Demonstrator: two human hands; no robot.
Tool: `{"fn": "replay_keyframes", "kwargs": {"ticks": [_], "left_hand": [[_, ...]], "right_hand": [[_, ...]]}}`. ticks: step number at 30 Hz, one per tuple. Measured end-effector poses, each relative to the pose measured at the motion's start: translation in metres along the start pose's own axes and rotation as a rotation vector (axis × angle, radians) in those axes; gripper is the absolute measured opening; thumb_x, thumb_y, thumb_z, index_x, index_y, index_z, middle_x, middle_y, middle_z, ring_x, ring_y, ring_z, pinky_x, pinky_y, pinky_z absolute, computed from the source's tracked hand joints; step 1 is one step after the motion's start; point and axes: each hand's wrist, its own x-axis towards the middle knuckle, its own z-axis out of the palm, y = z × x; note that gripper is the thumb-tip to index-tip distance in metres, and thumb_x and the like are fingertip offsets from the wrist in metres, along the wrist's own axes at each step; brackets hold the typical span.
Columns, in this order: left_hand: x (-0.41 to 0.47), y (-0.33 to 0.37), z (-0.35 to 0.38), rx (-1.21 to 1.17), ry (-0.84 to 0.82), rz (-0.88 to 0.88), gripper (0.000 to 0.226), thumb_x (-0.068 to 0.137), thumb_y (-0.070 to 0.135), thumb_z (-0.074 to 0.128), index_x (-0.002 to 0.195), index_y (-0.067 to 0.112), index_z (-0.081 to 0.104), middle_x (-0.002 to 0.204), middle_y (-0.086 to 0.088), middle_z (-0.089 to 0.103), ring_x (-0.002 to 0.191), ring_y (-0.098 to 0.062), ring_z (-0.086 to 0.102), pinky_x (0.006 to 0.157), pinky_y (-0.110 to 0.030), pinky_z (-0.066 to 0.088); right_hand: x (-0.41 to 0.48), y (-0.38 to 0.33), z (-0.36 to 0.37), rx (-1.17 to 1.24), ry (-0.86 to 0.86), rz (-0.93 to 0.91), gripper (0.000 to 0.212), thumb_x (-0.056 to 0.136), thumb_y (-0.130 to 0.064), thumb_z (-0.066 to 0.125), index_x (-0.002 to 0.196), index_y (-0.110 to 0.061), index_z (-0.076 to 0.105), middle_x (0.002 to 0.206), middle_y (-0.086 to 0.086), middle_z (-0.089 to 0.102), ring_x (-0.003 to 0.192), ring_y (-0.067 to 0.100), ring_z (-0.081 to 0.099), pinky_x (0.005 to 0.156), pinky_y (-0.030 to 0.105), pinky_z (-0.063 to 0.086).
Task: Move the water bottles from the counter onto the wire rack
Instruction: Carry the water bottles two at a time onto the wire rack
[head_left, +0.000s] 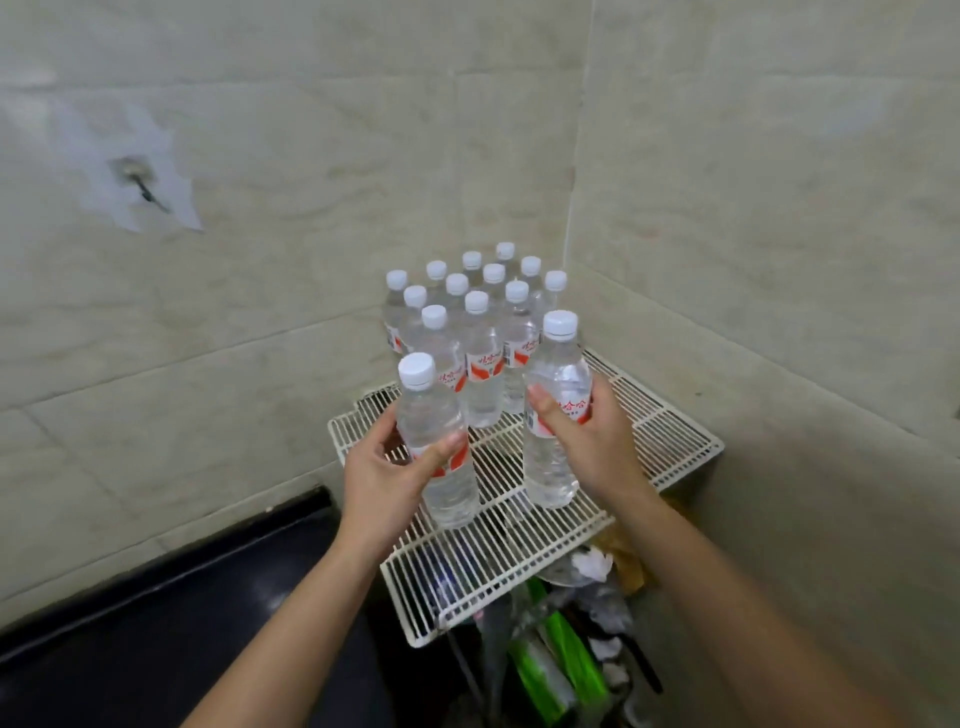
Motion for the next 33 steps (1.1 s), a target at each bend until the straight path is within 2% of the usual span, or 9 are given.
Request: {"fn": "replay_keyframes", "kwargs": {"ticks": [5, 8, 13, 17, 19, 21, 24, 28, 33], "left_hand": [[0.027, -0.018, 0.036, 0.089, 0.151, -0.064, 0.047, 0.075, 0.024, 0.086, 0.119, 0.027, 0.07, 0.107, 0.014, 0.077, 0.101, -0.004, 0.071, 0.092, -0.037, 0.059], [0.044, -0.028, 0.052, 0.136, 0.216, -0.1, 0.048, 0.075, 0.023, 0.086, 0.12, 0.026, 0.069, 0.107, 0.011, 0.077, 0.101, -0.004, 0.071, 0.092, -0.037, 0.059], [0.065, -0.038, 0.072, 0.219, 0.213, -0.109, 0.054, 0.075, 0.034, 0.087, 0.124, 0.023, 0.066, 0.112, 0.007, 0.075, 0.103, -0.008, 0.071, 0.09, -0.043, 0.06], [0.066, -0.053, 0.071, 0.281, 0.186, -0.096, 0.062, 0.075, 0.036, 0.087, 0.13, 0.028, 0.061, 0.12, 0.012, 0.071, 0.11, -0.006, 0.068, 0.092, -0.032, 0.057], [0.057, -0.069, 0.068, 0.356, 0.151, -0.15, 0.062, 0.073, 0.028, 0.088, 0.128, 0.032, 0.059, 0.123, 0.014, 0.068, 0.112, -0.003, 0.065, 0.091, -0.025, 0.054], [0.044, -0.089, 0.068, 0.378, 0.115, -0.248, 0.049, 0.076, 0.023, 0.085, 0.117, 0.038, 0.061, 0.117, 0.012, 0.07, 0.108, -0.003, 0.067, 0.092, -0.03, 0.058], [0.032, -0.111, 0.074, 0.353, 0.147, -0.28, 0.037, 0.085, 0.027, 0.077, 0.119, 0.031, 0.064, 0.113, 0.012, 0.073, 0.101, 0.0, 0.069, 0.093, -0.036, 0.058], [0.03, -0.122, 0.086, 0.333, 0.2, -0.272, 0.053, 0.088, 0.033, 0.074, 0.136, 0.029, 0.053, 0.125, 0.014, 0.068, 0.106, -0.003, 0.068, 0.091, -0.03, 0.057], [0.035, -0.131, 0.089, 0.369, 0.241, -0.305, 0.06, 0.085, 0.044, 0.073, 0.137, 0.028, 0.048, 0.132, 0.011, 0.065, 0.119, -0.007, 0.063, 0.1, -0.041, 0.054]], "right_hand": [[0.062, 0.039, -0.001, -0.098, -0.183, -0.041, 0.057, 0.081, -0.069, 0.068, 0.129, -0.044, 0.05, 0.121, -0.02, 0.066, 0.111, 0.002, 0.063, 0.1, 0.036, 0.052], [0.085, 0.05, 0.005, -0.121, -0.297, -0.041, 0.07, 0.081, -0.069, 0.067, 0.139, -0.038, 0.046, 0.127, -0.019, 0.063, 0.116, 0.008, 0.061, 0.104, 0.042, 0.05], [0.104, 0.06, 0.008, -0.178, -0.452, -0.067, 0.082, 0.082, -0.066, 0.067, 0.15, -0.037, 0.033, 0.132, -0.021, 0.052, 0.109, 0.0, 0.052, 0.1, 0.03, 0.046], [0.109, 0.078, 0.01, -0.23, -0.515, -0.109, 0.078, 0.08, -0.068, 0.066, 0.146, -0.04, 0.035, 0.138, -0.021, 0.052, 0.122, 0.001, 0.051, 0.101, 0.027, 0.044], [0.104, 0.098, 0.009, -0.28, -0.569, -0.067, 0.08, 0.078, -0.065, 0.071, 0.146, -0.041, 0.036, 0.143, -0.017, 0.052, 0.128, 0.005, 0.052, 0.106, 0.037, 0.048], [0.095, 0.118, 0.005, -0.339, -0.601, -0.017, 0.085, 0.077, -0.059, 0.076, 0.148, -0.044, 0.032, 0.146, -0.015, 0.049, 0.13, 0.009, 0.053, 0.107, 0.043, 0.05], [0.091, 0.13, 0.003, -0.389, -0.619, 0.055, 0.073, 0.083, -0.041, 0.078, 0.145, -0.036, 0.042, 0.144, -0.01, 0.054, 0.125, 0.013, 0.06, 0.104, 0.036, 0.051], [0.095, 0.131, 0.01, -0.506, -0.601, 0.044, 0.063, 0.086, -0.043, 0.074, 0.143, -0.029, 0.05, 0.141, -0.004, 0.058, 0.119, 0.016, 0.062, 0.101, 0.038, 0.052], [0.097, 0.133, 0.016, -0.512, -0.591, 0.016, 0.063, 0.088, -0.046, 0.071, 0.144, -0.028, 0.049, 0.143, -0.001, 0.055, 0.126, 0.024, 0.056, 0.103, 0.05, 0.05]]}}
